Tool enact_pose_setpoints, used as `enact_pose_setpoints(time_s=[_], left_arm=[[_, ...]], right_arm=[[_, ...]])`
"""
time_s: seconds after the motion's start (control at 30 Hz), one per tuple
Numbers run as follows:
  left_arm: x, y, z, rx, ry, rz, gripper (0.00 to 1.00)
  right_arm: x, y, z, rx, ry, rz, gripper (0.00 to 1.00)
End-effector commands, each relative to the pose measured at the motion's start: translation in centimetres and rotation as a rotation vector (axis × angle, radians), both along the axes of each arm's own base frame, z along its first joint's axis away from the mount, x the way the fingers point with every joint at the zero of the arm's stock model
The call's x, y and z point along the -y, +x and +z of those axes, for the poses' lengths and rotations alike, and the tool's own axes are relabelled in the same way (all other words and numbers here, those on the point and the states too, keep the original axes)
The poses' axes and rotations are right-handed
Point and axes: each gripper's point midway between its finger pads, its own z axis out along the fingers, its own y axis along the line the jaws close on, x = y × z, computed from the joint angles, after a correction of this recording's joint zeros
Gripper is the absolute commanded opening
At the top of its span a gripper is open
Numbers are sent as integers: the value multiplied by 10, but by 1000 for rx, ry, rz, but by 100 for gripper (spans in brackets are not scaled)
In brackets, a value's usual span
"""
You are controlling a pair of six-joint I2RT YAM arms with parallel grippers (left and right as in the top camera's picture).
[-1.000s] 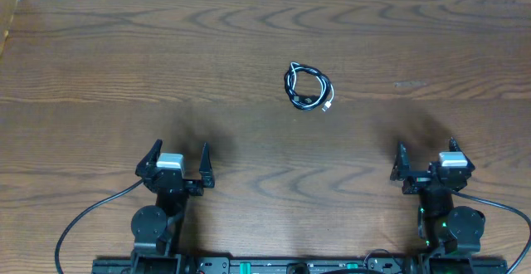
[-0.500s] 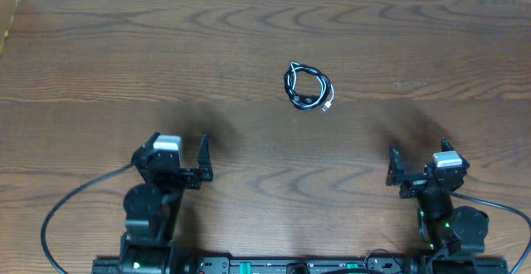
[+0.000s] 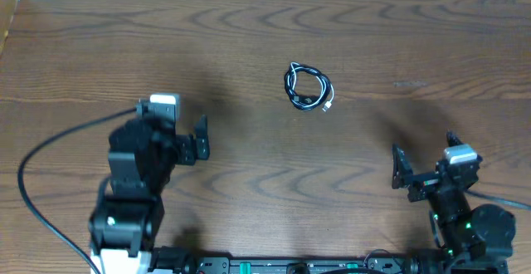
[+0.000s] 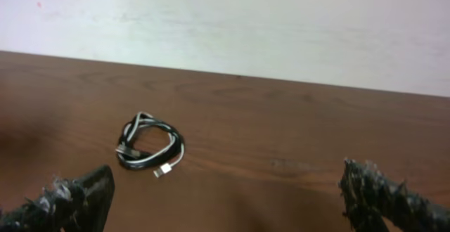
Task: Untangle cables
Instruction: 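Raise both arms and move the left gripper toward the cable coil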
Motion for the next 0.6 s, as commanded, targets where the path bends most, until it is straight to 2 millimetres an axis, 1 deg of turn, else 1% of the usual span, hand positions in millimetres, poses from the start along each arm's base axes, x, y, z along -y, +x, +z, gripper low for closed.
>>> enact_pose_setpoints(time_s=[0.0,0.07,0.23,0.43,0.53,0.57], left_arm=[[7,11,22,-28,-17,-25,98],[11,17,28,-74,-25,-42,99],[30,31,42,-192,-84,-125,98],[34,53,41,-303,-93,-131,98],[49,60,41,-302,-148,-196,98],[50,62,39,-308,-153,-201,98]], right_arm=[[-11,2,18,-9,-2,65,99],[-16,7,24,-32,5,94,99],[-26,23,33,-130,53,151,99],[-31,47,35,-305,118,167,99],[-40,55,33,-393,145,217,99],[-43,57,31,-422,155,234,99]])
